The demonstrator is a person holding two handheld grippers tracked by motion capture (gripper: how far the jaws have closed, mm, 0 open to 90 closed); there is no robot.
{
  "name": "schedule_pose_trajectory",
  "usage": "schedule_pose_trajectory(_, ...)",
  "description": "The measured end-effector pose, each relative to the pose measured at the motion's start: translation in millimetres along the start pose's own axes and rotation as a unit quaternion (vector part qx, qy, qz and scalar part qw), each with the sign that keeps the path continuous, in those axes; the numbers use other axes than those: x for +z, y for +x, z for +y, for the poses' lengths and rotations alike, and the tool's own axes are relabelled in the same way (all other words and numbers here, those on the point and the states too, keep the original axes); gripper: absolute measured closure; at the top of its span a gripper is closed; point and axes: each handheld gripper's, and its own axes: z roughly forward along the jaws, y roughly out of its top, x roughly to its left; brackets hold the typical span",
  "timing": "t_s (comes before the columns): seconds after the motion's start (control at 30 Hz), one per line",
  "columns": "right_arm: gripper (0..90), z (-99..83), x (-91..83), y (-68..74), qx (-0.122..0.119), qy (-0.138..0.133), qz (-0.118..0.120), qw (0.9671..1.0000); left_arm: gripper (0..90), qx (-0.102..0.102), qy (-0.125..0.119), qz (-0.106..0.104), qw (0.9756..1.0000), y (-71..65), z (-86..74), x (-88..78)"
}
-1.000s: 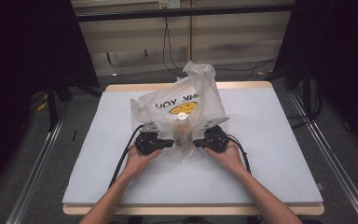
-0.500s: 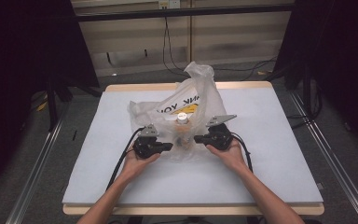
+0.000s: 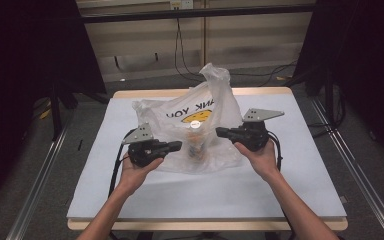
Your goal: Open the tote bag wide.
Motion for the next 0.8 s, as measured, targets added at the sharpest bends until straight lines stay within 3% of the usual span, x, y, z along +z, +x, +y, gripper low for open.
schedule_pose_trajectory(0.17, 90.0, 28.4, -7.3, 6.7, -0.016, -0.029, 0.005, 0.9994, 90.0, 0.021, -0.023, 0.01, 0.9995, 1.1, 30.6, -5.6)
schedule_pose_trajectory(0.2, 90.0, 41.3, -9.8, 11.2, -0.021, -0.042, 0.008, 0.9989, 90.0, 0.024, -0.027, 0.007, 0.9993, 2.6, 36.5, -6.0)
schedule_pose_trajectory(0.23, 90.0, 41.3, -9.8, 11.2, -0.021, -0.042, 0.008, 0.9989, 90.0, 0.026, -0.029, 0.009, 0.9992, 3.5, 40.7, -6.1)
schedule_pose_trajectory(0.33, 90.0, 55.8, -7.3, 12.7, -0.029, -0.052, 0.005, 0.9982, 90.0, 0.034, -0.025, 0.023, 0.9988, 12.4, 54.7, -1.6)
schedule_pose_trajectory(0.4, 90.0, 67.0, 0.1, 11.7, -0.037, -0.051, -0.001, 0.998, 90.0, 0.028, -0.019, 0.036, 0.9988, 22.5, 60.2, 5.3)
schedule_pose_trajectory(0.47, 90.0, 74.8, 10.3, 10.0, -0.046, -0.044, -0.012, 0.9979, 90.0, 0.021, -0.008, 0.046, 0.9987, 31.9, 60.9, 12.5)
schedule_pose_trajectory(0.57, 90.0, 79.3, 32.8, 0.9, -0.039, -0.026, -0.021, 0.9987, 90.0, 0.003, 0.015, 0.053, 0.9985, 48.0, 53.9, 27.2)
schedule_pose_trajectory(0.63, 90.0, 76.8, 43.6, -4.5, -0.035, -0.01, -0.027, 0.999, 90.0, 0.0, 0.023, 0.055, 0.9982, 49.7, 51.5, 31.4)
schedule_pose_trajectory(0.7, 90.0, 71.8, 54.2, -8.7, -0.034, 0.012, -0.04, 0.9986, 90.0, 0.0, 0.06, 0.067, 0.996, 56.9, 42.3, 44.9)
schedule_pose_trajectory(0.8, 90.0, 63.9, 64.0, -12.4, -0.027, 0.032, -0.043, 0.9982, 90.0, -0.013, 0.074, 0.069, 0.9948, 63.1, 31.5, 53.9)
